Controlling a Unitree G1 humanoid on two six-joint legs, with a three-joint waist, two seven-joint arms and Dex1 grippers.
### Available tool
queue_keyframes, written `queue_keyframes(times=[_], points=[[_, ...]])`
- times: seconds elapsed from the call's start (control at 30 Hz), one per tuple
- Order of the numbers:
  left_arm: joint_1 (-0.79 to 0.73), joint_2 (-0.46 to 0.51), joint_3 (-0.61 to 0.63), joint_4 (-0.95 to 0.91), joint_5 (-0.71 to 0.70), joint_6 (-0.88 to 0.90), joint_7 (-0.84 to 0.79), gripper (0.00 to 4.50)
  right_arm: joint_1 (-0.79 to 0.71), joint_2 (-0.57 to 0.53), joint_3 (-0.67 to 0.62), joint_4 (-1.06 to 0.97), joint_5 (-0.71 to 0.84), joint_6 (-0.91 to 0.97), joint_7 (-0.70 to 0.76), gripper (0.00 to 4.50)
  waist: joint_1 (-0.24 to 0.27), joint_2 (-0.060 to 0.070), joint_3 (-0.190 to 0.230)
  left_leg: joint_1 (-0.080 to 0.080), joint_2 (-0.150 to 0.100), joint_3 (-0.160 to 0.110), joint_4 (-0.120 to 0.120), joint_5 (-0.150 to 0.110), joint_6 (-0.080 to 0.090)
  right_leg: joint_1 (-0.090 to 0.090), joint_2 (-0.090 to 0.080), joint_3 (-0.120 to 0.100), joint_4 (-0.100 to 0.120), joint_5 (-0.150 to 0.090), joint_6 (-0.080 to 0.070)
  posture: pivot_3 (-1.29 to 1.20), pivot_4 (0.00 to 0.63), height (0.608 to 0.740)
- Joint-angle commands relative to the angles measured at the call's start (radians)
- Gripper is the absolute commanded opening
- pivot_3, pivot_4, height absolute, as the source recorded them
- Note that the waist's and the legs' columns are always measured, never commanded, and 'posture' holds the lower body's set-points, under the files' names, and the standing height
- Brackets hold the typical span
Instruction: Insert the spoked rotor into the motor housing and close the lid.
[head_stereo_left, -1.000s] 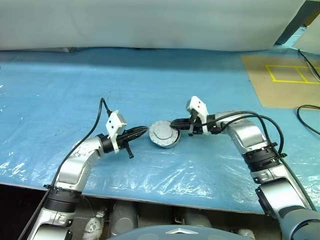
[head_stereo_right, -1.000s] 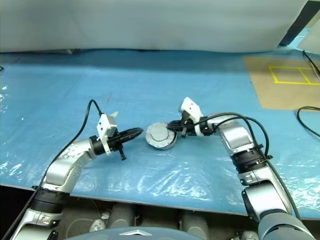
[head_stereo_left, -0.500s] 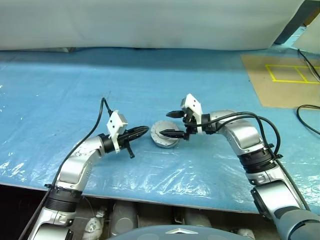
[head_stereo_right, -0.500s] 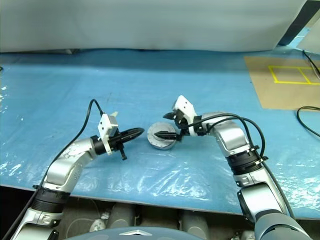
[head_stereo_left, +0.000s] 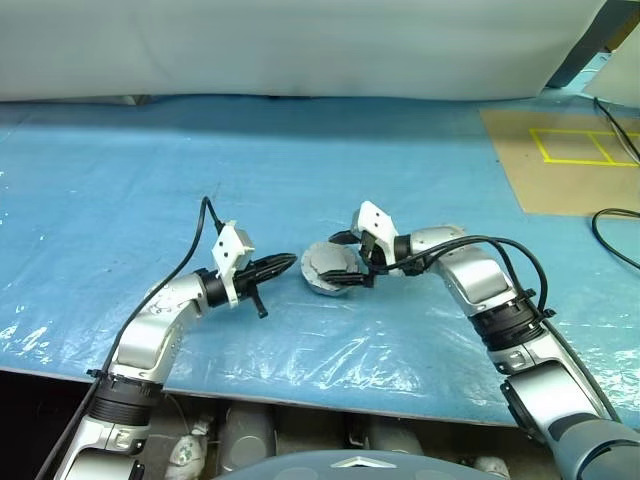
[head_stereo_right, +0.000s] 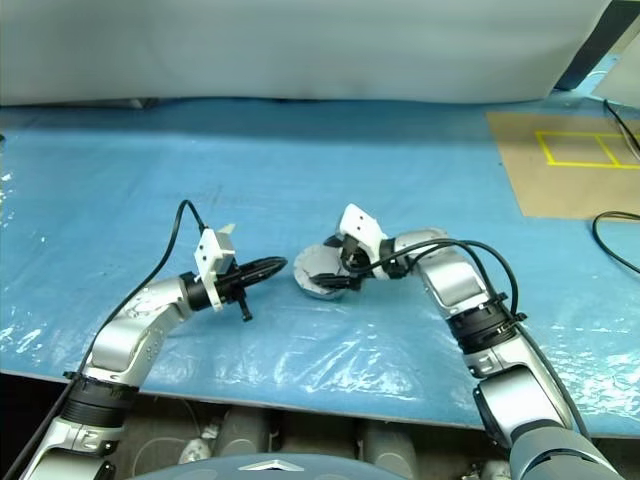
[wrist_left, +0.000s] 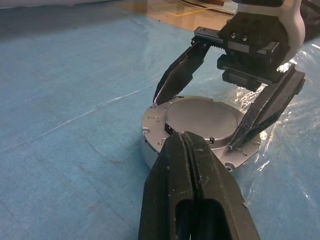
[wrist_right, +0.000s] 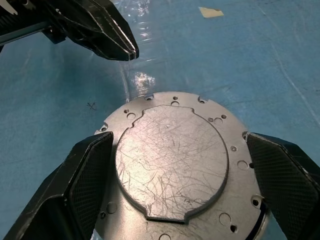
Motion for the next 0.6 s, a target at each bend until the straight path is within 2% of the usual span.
queue_keyframes(times=[0.03, 0.5, 0.6], points=[[-0.002, 0.004, 0.003, -0.055, -0.007, 0.011, 0.01, 0.0, 0.0, 0.001, -0.015, -0.041, 0.024, -0.004, 0.02, 4.46, 0.0, 0.0, 0.0, 0.0, 0.0, 0.0, 0.0, 0.0, 0.0, 0.0, 0.0, 0.0, 0.0, 0.0, 0.0, 0.0, 0.15, 0.74], [-0.012, 0.007, 0.002, -0.076, -0.005, 0.04, 0.017, 0.0, 0.028, -0.011, 0.047, 0.051, -0.091, -0.129, 0.009, 4.46, 0.0, 0.0, 0.0, 0.002, 0.0, 0.0, 0.0, -0.001, -0.001, 0.002, 0.0, 0.0, 0.0, 0.0, 0.0, 0.0, 0.15, 0.74], [-0.013, 0.007, 0.003, -0.069, -0.004, 0.035, 0.014, 0.0, 0.025, -0.011, 0.042, 0.06, -0.095, -0.142, 0.008, 3.81, 0.0, 0.0, 0.0, 0.003, 0.0, 0.0, 0.0, -0.001, -0.001, 0.003, 0.0, 0.0, 0.0, 0.0, 0.0, 0.0, 0.15, 0.74]])
